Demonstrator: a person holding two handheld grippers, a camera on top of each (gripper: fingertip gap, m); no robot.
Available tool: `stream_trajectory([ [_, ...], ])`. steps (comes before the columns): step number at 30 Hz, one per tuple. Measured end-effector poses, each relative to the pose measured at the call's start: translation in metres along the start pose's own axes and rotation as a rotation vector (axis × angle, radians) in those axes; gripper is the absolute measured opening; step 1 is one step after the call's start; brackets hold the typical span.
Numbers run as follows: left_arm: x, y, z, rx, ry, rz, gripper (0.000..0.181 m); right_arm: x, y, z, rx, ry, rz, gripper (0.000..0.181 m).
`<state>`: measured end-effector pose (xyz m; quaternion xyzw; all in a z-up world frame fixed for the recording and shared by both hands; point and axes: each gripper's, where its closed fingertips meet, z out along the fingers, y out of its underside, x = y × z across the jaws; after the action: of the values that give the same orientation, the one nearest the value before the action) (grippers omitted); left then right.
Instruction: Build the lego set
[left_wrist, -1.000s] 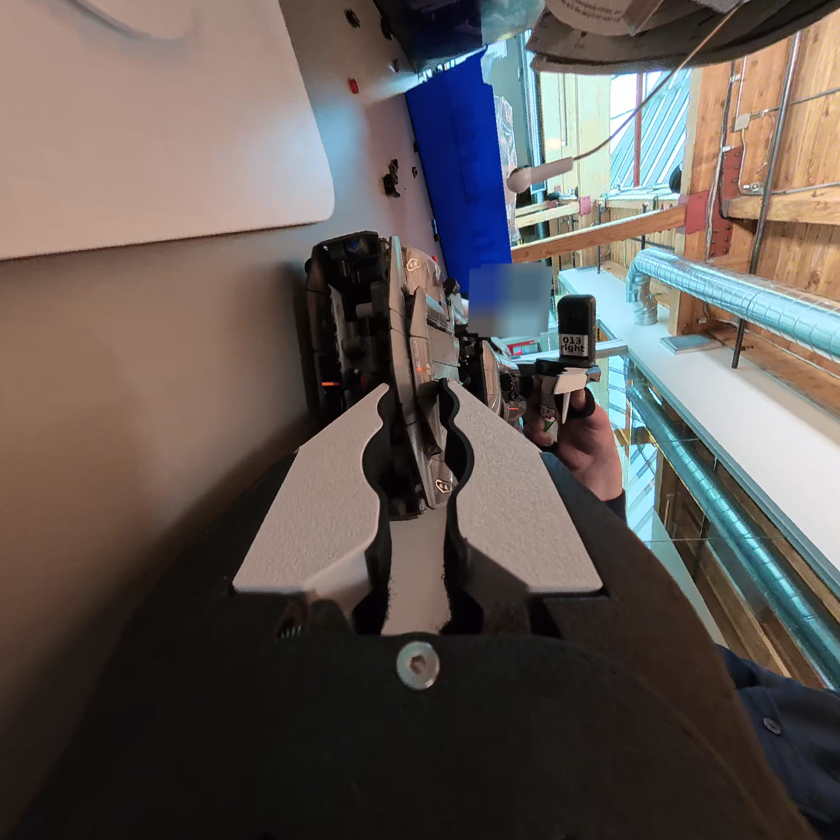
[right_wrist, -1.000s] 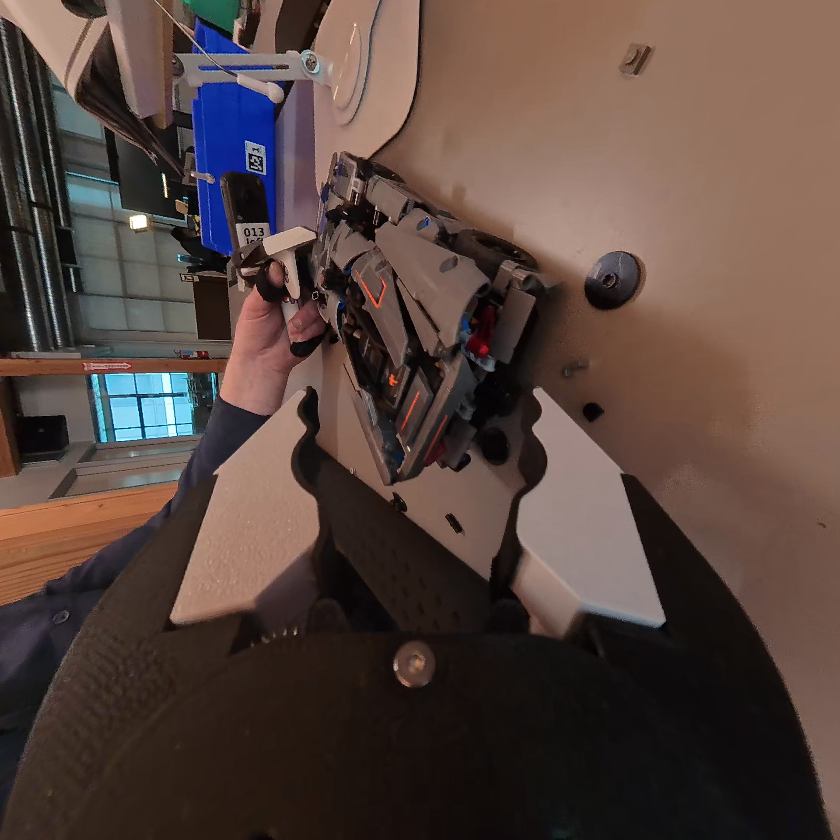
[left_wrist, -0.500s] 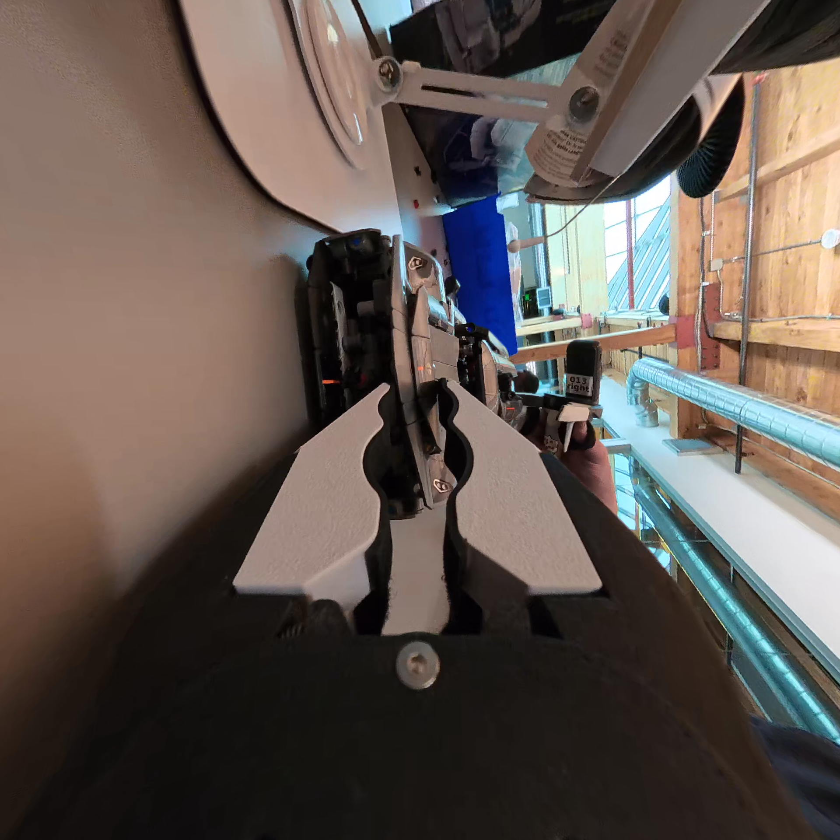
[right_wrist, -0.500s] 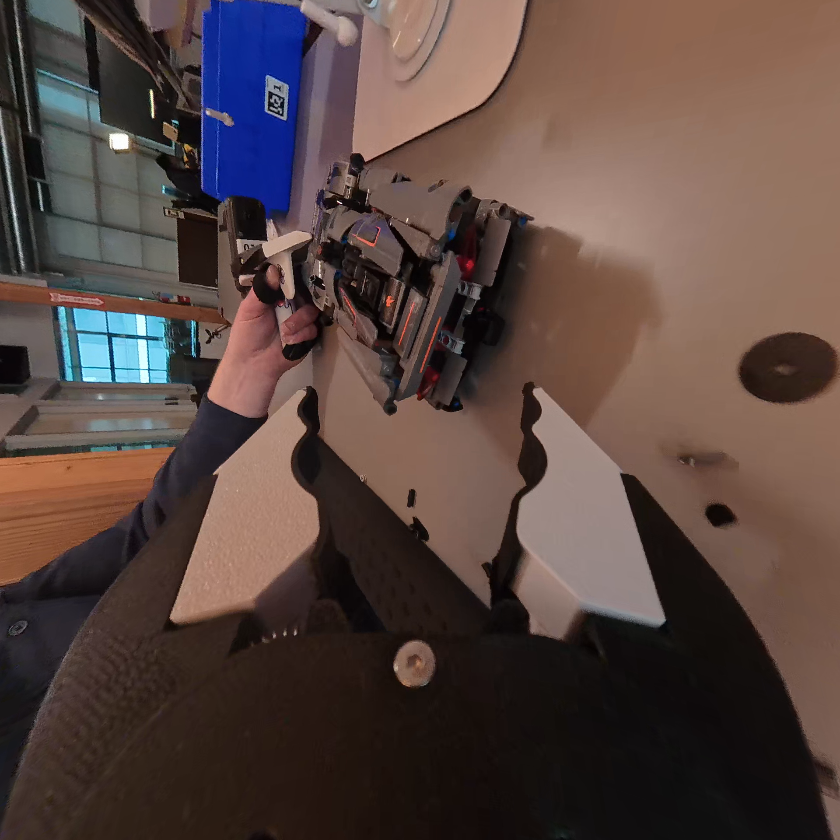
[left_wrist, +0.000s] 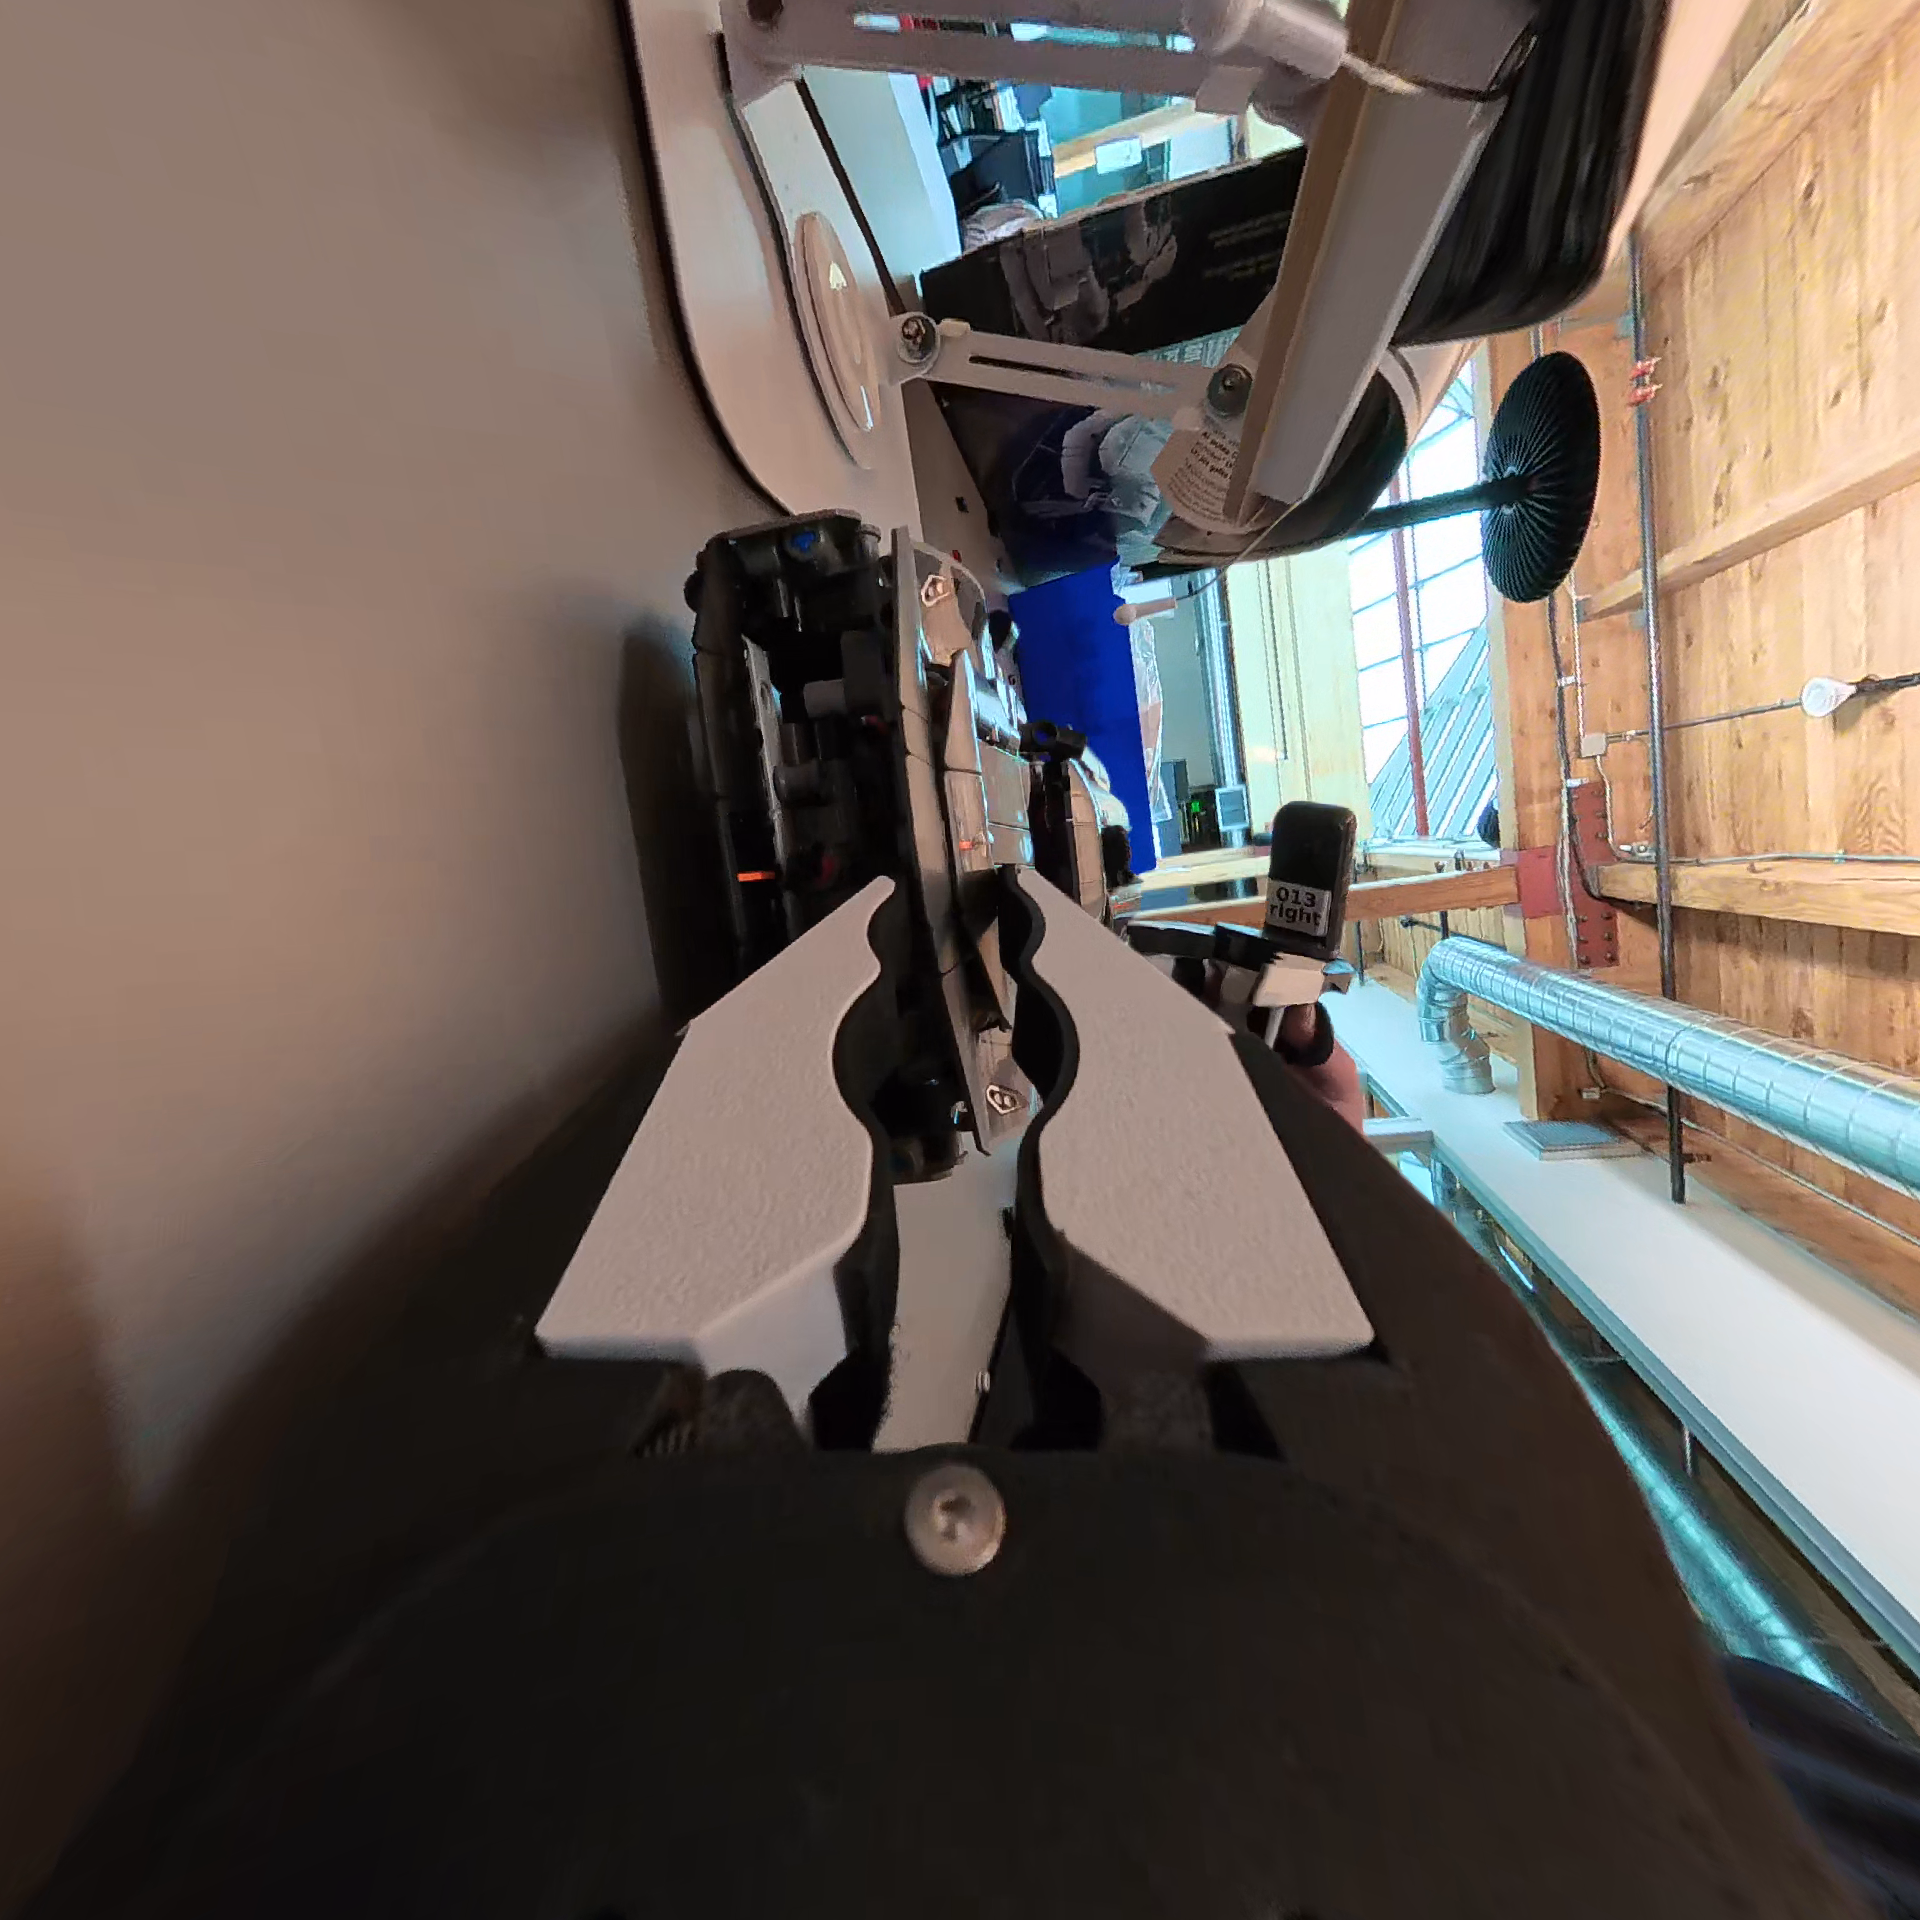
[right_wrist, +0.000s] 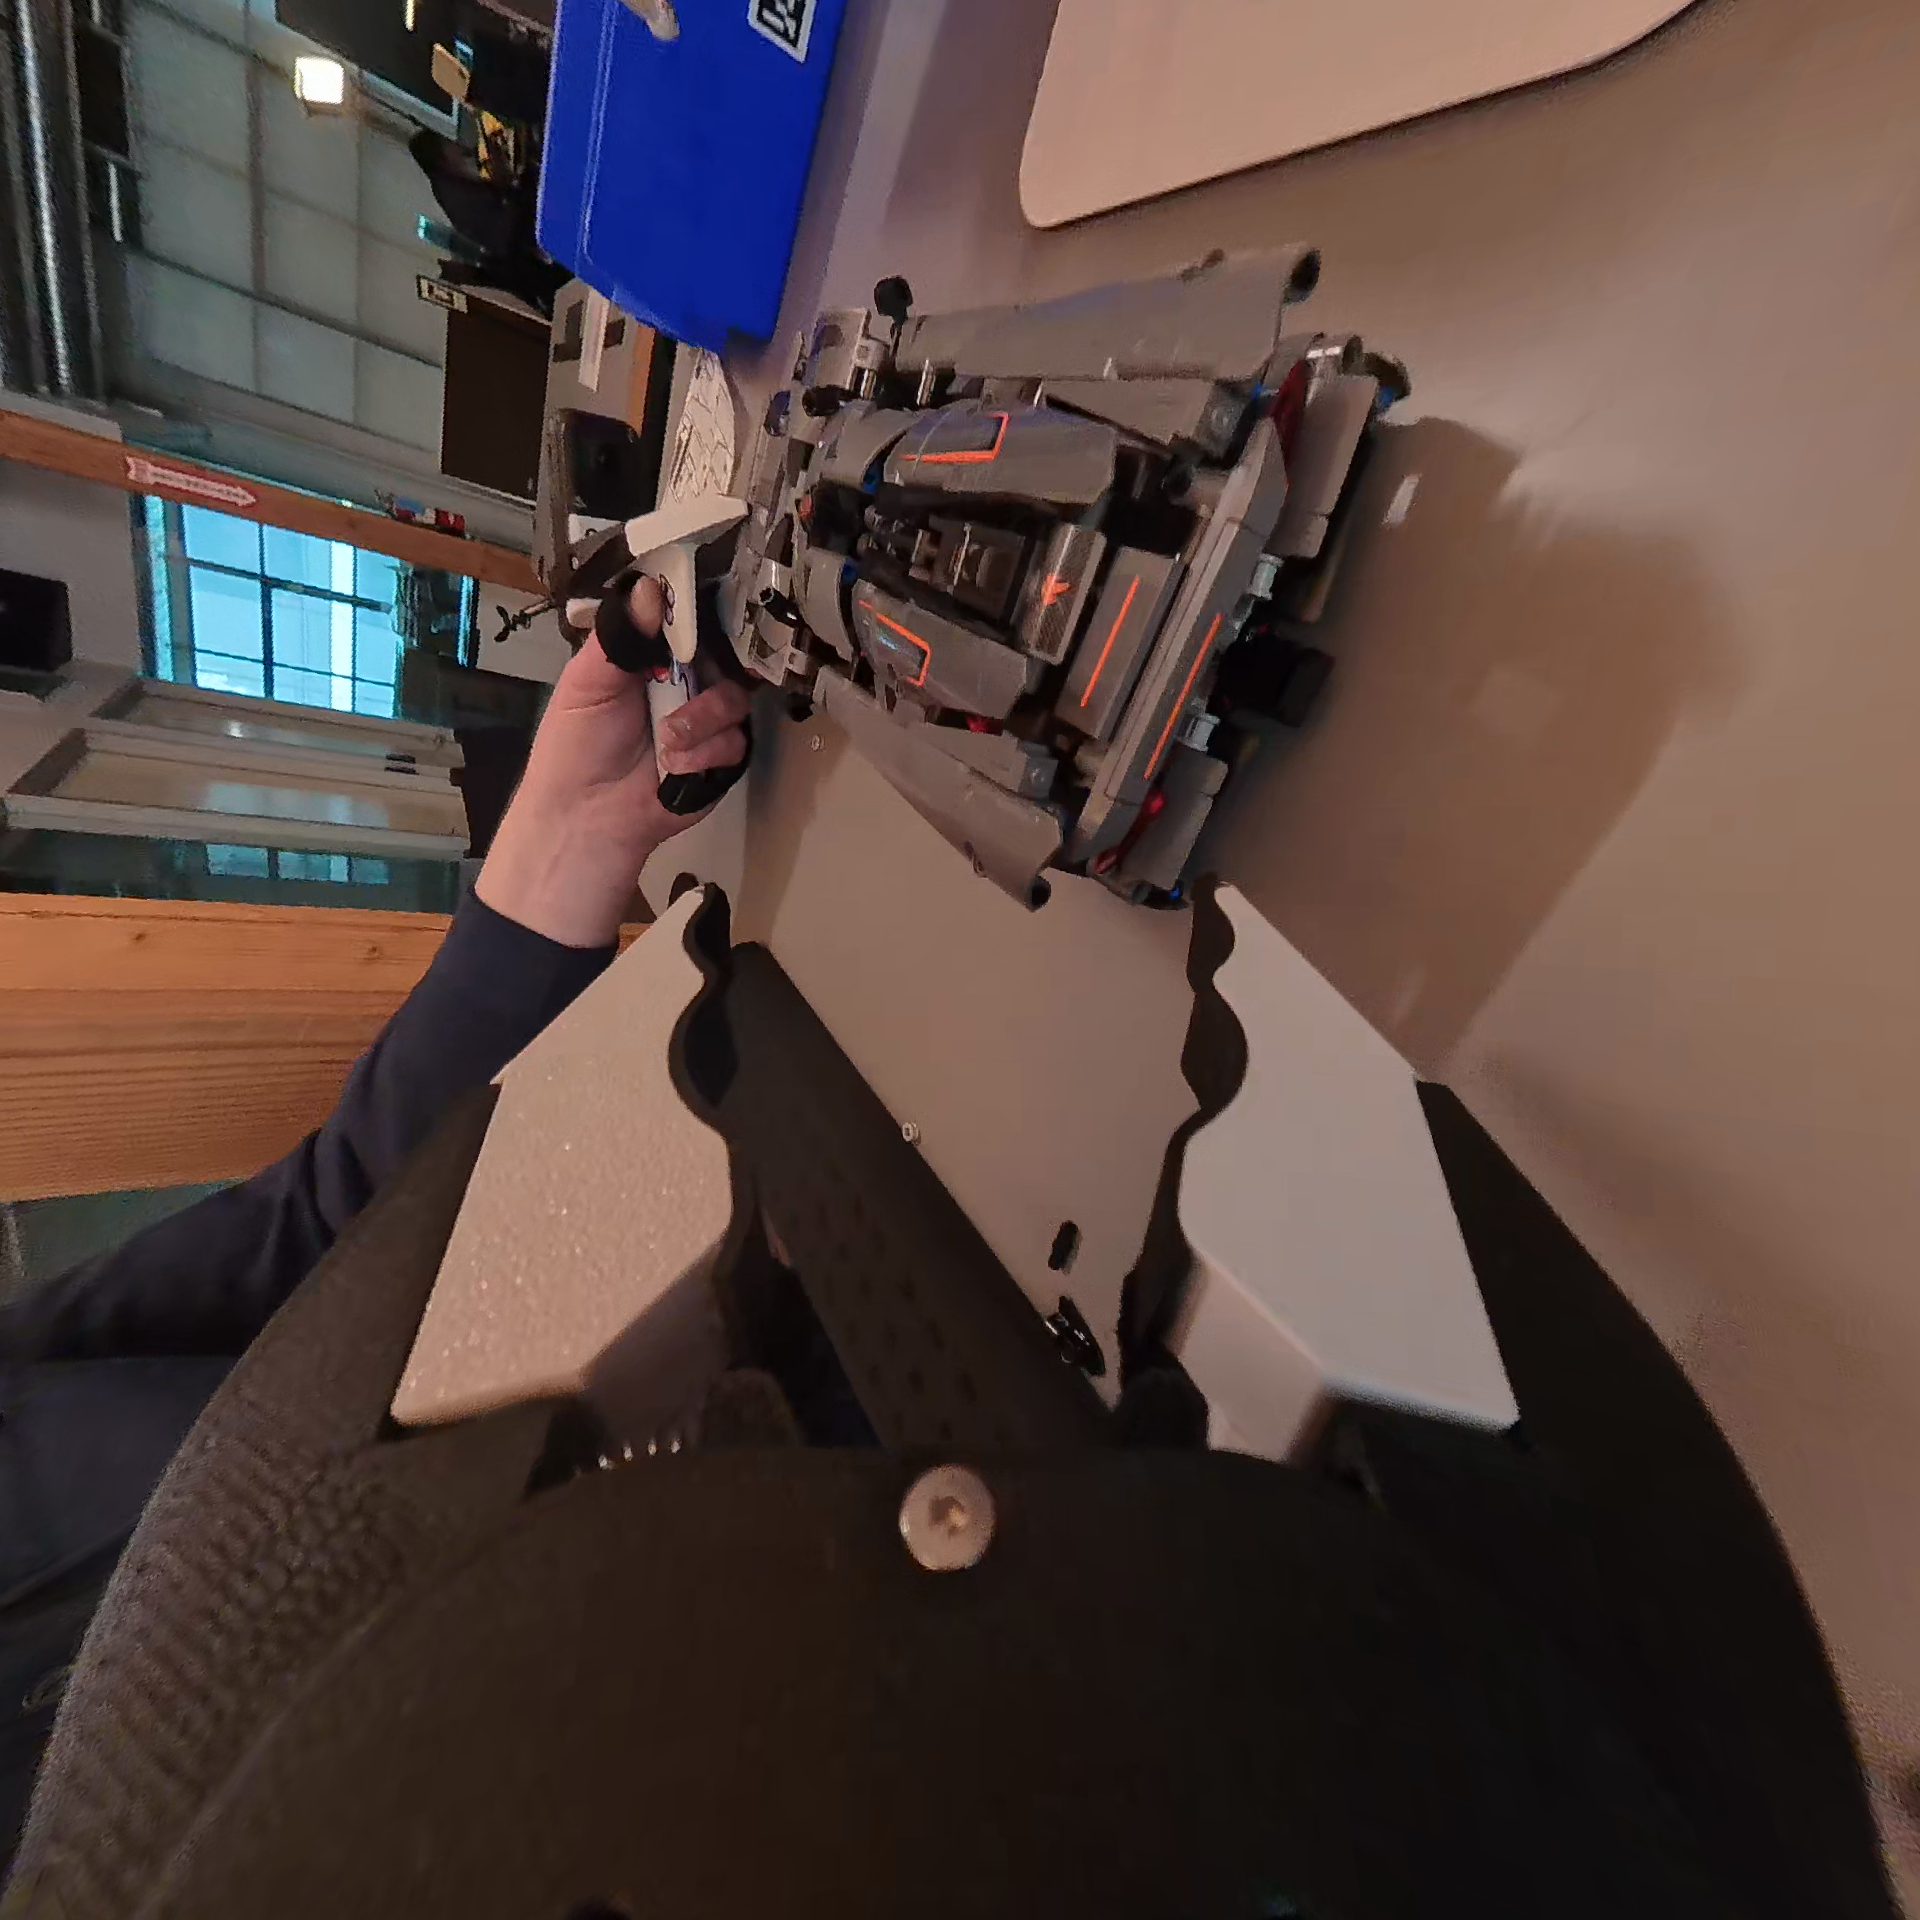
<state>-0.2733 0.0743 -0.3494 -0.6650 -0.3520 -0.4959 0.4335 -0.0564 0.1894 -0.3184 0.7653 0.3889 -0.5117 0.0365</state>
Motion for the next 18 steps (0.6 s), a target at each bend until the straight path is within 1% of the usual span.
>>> stream_trajectory([
  [2,-0.002,-0.002,-0.009,0.026,0.003,-0.009,0.013,-0.001,0.006,0.007,-0.006,0.024,-0.019,0.087],
  [4,-0.002,-0.003,-0.017,0.043,0.006,-0.013,0.013,0.001,0.012,0.007,0.012,0.103,-0.066,0.086],
  [7,-0.001,-0.003,-0.026,0.060,0.007,-0.013,0.013,-0.018,0.029,0.016,0.000,0.129,-0.159,0.079],
  [9,-0.003,-0.001,-0.034,0.061,0.007,-0.016,0.013,-0.035,0.047,0.032,-0.061,0.107,-0.219,0.077],
  [13,-0.006,-0.004,-0.052,0.096,0.011,-0.028,0.013,-0.066,0.068,0.064,-0.099,0.018,-0.291,0.074],
  [15,-0.003,-0.009,-0.062,0.123,0.018,-0.020,0.012,-0.072,0.082,0.076,-0.155,-0.015,-0.288,0.073],
  [18,0.000,-0.014,-0.074,0.136,0.014,-0.007,0.012,-0.083,0.093,0.092,-0.188,-0.052,-0.315,0.073],
])
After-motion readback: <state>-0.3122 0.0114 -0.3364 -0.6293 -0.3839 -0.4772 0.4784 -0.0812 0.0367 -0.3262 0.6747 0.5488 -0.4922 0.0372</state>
